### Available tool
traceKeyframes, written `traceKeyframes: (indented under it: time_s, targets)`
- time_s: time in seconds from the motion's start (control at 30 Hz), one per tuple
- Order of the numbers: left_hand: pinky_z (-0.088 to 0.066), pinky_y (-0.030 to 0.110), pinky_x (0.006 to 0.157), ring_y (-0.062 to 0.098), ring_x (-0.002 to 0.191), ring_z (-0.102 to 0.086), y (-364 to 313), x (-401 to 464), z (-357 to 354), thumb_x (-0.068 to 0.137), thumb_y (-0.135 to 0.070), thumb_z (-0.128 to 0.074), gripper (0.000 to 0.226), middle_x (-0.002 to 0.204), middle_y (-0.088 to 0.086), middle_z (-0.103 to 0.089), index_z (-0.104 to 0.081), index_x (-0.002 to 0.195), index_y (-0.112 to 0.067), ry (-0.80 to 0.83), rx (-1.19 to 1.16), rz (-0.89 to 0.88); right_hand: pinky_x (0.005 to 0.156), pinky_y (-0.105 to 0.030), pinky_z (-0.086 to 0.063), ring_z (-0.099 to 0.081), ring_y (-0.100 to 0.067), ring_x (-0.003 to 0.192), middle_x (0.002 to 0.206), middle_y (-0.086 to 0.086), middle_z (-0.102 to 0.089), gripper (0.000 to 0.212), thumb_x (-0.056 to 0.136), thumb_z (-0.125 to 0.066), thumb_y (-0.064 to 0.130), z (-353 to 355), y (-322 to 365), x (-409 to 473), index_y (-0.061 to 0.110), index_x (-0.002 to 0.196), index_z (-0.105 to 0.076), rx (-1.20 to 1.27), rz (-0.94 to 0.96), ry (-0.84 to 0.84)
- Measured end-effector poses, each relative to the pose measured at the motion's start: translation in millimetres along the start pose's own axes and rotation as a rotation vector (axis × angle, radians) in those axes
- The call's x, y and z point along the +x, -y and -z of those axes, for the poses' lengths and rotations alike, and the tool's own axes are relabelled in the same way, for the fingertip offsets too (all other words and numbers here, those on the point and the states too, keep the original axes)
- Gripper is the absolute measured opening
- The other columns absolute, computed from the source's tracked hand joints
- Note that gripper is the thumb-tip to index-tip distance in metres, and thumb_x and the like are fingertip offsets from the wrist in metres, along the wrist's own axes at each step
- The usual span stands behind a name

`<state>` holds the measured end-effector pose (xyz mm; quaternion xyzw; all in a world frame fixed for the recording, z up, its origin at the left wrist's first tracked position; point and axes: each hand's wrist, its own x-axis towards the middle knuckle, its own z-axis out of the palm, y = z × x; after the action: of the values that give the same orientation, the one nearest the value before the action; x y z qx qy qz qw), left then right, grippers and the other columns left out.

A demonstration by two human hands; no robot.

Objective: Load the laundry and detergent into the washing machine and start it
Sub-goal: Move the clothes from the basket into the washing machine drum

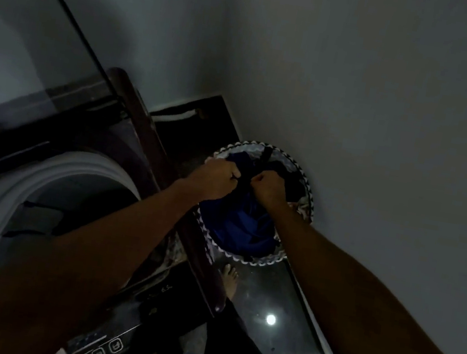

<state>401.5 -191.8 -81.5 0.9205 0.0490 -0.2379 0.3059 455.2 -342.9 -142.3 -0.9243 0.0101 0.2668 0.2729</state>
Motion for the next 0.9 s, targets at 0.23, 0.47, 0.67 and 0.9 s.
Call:
traceKeyframes:
  time_s: [0.23,0.47,0.67,0.9]
  targets:
    - [-0.045,0.031,0.098,0.024,0.112,-0.059,11,21,-20,0.095,-0.014,-0.053,0.029,0.123,0.009,-0.064,-0.063,0.122,-0.009,0.003,0.032,0.004,0.092,-0.047,-0.046,-0.046,-0.037,0.121,0.122,-0.017,-0.052,0.025,0.088,-0.06,0.031,-35,-15,24,0.011,0.104,-0.061,-0.188,-0.065,0.074]
    - [-0.045,0.034,0.1,0.022,0.117,-0.055,23,34,-32,0.096,-0.019,-0.053,0.031,0.128,0.008,-0.06,-0.06,0.125,-0.012,0.034,0.036,0.035,0.101,-0.04,-0.039,-0.045,-0.035,0.127,0.138,-0.02,-0.048,0.043,0.096,-0.048,0.018,-46,-16,32,0.001,0.136,-0.045,0.115,-0.343,0.209]
    - [-0.048,0.032,0.096,0.022,0.112,-0.058,27,32,-30,0.095,-0.015,-0.053,0.03,0.125,0.01,-0.061,-0.06,0.124,-0.012,0.028,0.009,0.052,0.109,-0.048,-0.029,-0.033,-0.036,0.133,0.145,-0.018,-0.036,0.05,0.09,-0.057,0.035,-52,-21,25,0.009,0.132,-0.049,-0.1,-0.416,0.013]
    - [-0.048,0.03,0.092,0.022,0.108,-0.059,24,33,-35,0.096,-0.017,-0.052,0.03,0.123,0.009,-0.061,-0.061,0.124,-0.013,0.043,-0.01,0.04,0.105,-0.041,-0.04,-0.046,-0.036,0.128,0.139,-0.021,-0.048,0.047,0.095,-0.052,0.022,-50,-51,28,0.001,0.136,-0.044,-0.048,-0.465,0.094]
